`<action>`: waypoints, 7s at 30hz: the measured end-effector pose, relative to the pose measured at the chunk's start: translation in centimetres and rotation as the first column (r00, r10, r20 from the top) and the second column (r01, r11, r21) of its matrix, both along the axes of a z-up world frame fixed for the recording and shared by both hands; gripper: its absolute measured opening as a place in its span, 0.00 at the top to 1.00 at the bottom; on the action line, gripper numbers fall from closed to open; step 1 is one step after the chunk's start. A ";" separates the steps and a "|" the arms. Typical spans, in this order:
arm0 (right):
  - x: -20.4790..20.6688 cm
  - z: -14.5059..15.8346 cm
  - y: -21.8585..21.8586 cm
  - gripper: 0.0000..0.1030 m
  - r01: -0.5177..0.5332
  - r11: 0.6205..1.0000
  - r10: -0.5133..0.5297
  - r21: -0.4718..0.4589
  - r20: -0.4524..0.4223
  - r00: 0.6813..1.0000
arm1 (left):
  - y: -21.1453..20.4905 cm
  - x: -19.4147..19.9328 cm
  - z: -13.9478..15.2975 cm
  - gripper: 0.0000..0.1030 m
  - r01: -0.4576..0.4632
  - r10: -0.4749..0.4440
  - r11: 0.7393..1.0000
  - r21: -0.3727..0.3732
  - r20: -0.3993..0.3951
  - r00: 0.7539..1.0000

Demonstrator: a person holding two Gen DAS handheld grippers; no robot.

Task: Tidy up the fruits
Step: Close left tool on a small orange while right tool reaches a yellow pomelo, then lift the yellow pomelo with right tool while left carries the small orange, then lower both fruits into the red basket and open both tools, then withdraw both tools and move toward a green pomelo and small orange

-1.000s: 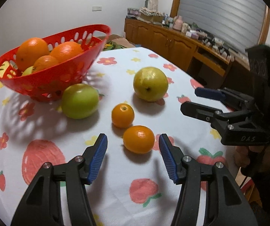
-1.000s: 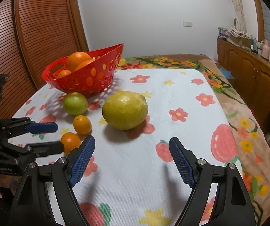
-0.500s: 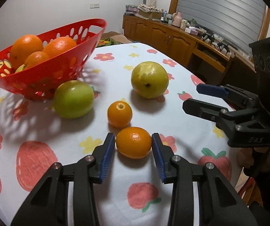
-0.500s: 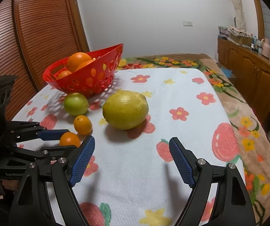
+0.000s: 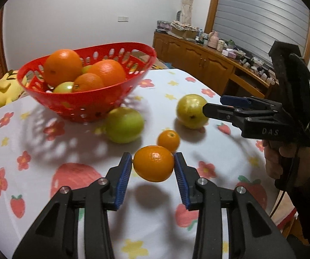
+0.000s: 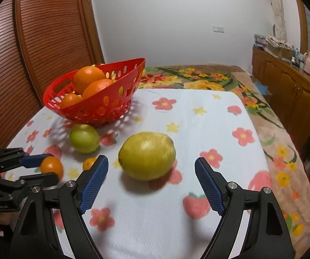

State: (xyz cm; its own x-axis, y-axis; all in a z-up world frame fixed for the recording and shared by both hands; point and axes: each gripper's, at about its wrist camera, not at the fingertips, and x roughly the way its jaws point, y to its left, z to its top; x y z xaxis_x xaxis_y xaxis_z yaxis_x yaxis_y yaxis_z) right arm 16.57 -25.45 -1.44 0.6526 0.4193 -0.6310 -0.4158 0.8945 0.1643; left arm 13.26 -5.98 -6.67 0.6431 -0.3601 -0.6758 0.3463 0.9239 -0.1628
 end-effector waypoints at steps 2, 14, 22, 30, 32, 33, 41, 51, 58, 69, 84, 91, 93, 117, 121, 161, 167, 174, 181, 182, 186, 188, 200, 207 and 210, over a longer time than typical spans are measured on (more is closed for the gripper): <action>0.6 0.0 0.2 0.18 -0.007 1.000 0.007 0.005 -0.007 1.000 | 0.6 0.0 0.0 0.63 -0.013 0.013 1.000 -0.004 0.000 1.000; 3.2 -1.3 0.9 0.18 -0.008 1.000 0.008 -0.004 -0.078 0.997 | 2.6 -0.5 0.2 0.63 -0.049 0.050 0.998 -0.046 0.010 0.999; 3.8 -1.9 2.2 0.18 -0.042 0.999 0.041 -0.009 -0.116 0.992 | 2.9 -0.7 0.2 0.63 -0.056 0.056 0.997 -0.054 0.009 0.998; 4.1 -2.3 2.9 0.20 -0.063 0.998 0.061 -0.017 -0.129 0.990 | 3.2 -0.7 0.1 0.63 -0.063 0.064 0.996 -0.060 0.010 0.998; 4.4 -2.3 2.9 0.21 -0.065 0.998 0.062 -0.015 -0.133 0.989 | 3.2 -0.7 0.1 0.63 -0.063 0.064 0.996 -0.062 0.009 0.998; 4.4 -2.4 2.9 0.23 -0.065 0.998 0.062 -0.017 -0.134 0.989 | 3.3 -0.7 0.0 0.63 -0.064 0.065 0.996 -0.062 0.008 0.998; 4.5 -2.7 2.4 0.28 -0.065 0.998 0.063 -0.014 -0.152 0.986 | 3.7 -0.2 0.5 0.63 -0.073 0.074 0.996 -0.049 0.018 0.997; 2.8 0.3 2.5 0.29 -0.105 0.994 0.104 -0.008 -0.092 0.990 | 4.8 0.7 4.1 0.63 -0.086 0.090 0.995 -0.044 0.099 0.991; 2.3 4.3 3.4 0.29 -0.147 0.989 0.147 0.009 -0.019 0.989 | 5.5 1.7 5.9 0.63 -0.080 0.085 0.996 -0.048 0.124 0.989; 6.0 8.5 5.2 0.29 -0.194 0.981 0.195 -0.022 0.030 0.980 | 6.6 6.0 7.4 0.63 -0.081 0.084 0.996 -0.025 0.164 0.983; 12.5 7.3 11.0 0.29 -0.298 0.943 0.300 -0.147 -0.007 0.954 | 7.9 10.1 6.5 0.63 -0.100 0.099 0.995 0.003 0.135 0.986; 14.5 6.3 12.7 0.29 -0.315 0.933 0.317 -0.175 -0.019 0.948 | 7.8 11.0 6.1 0.63 -0.093 0.092 0.996 0.000 0.126 0.988; 15.1 6.2 13.0 0.28 -0.316 0.932 0.318 -0.178 -0.022 0.948 | 7.9 11.2 5.9 0.63 -0.092 0.091 0.996 -0.002 0.120 0.989; 14.2 7.3 12.2 0.22 -0.305 0.944 0.310 -0.126 0.014 0.951 | 6.8 12.5 5.3 0.62 -0.087 0.087 0.996 -0.004 0.101 0.991; 13.3 7.3 11.4 0.22 -0.298 0.949 0.302 -0.104 0.021 0.953 | 6.6 12.8 5.6 0.62 -0.087 0.086 0.996 0.007 0.110 0.990; -1.0 3.4 3.6 0.22 -0.046 0.999 0.045 0.017 0.028 0.999 | 6.6 1.8 5.3 0.41 -0.093 0.093 0.996 -0.008 0.147 0.985; -1.4 2.4 4.0 0.22 -0.057 0.998 0.057 0.014 0.009 0.998 | 7.0 1.5 4.3 0.41 -0.096 0.101 0.994 -0.044 0.126 0.987; -0.9 0.6 5.4 0.25 -0.073 0.997 0.073 0.006 -0.033 0.997 | 7.9 1.8 3.2 0.41 -0.119 0.124 0.992 -0.051 0.104 0.987; -0.1 -1.5 6.9 0.39 -0.101 0.995 0.100 -0.015 -0.096 0.990 | 8.2 2.4 2.3 0.41 -0.129 0.133 0.990 -0.056 0.084 0.988; 0.1 -1.8 7.0 0.40 -0.107 0.994 0.105 -0.014 -0.107 0.989 | 8.2 2.4 2.3 0.41 -0.127 0.132 0.990 -0.056 0.082 0.988; 0.4 -2.6 7.4 0.49 -0.110 0.994 0.108 -0.010 -0.141 0.984 | 7.9 2.5 2.0 0.41 -0.120 0.124 0.991 -0.056 0.076 0.989; 0.5 -2.8 7.4 0.50 -0.111 0.994 0.108 -0.011 -0.147 0.983 | 7.8 2.6 1.9 0.41 -0.119 0.123 0.991 -0.054 0.072 0.990; 1.0 -3.4 8.4 0.67 -0.140 0.990 0.133 -0.031 -0.176 0.975 | 7.1 3.0 1.2 0.41 -0.113 0.116 0.992 -0.055 0.046 0.992; 0.3 -3.1 7.8 0.72 -0.146 0.989 0.143 -0.006 -0.170 0.975 | 6.4 3.6 0.9 0.41 -0.105 0.106 0.993 -0.057 0.024 0.994; -0.5 -2.8 6.7 0.72 -0.132 0.991 0.132 0.009 -0.160 0.978 | 5.9 3.8 1.0 0.41 -0.092 0.093 0.994 -0.058 0.017 0.996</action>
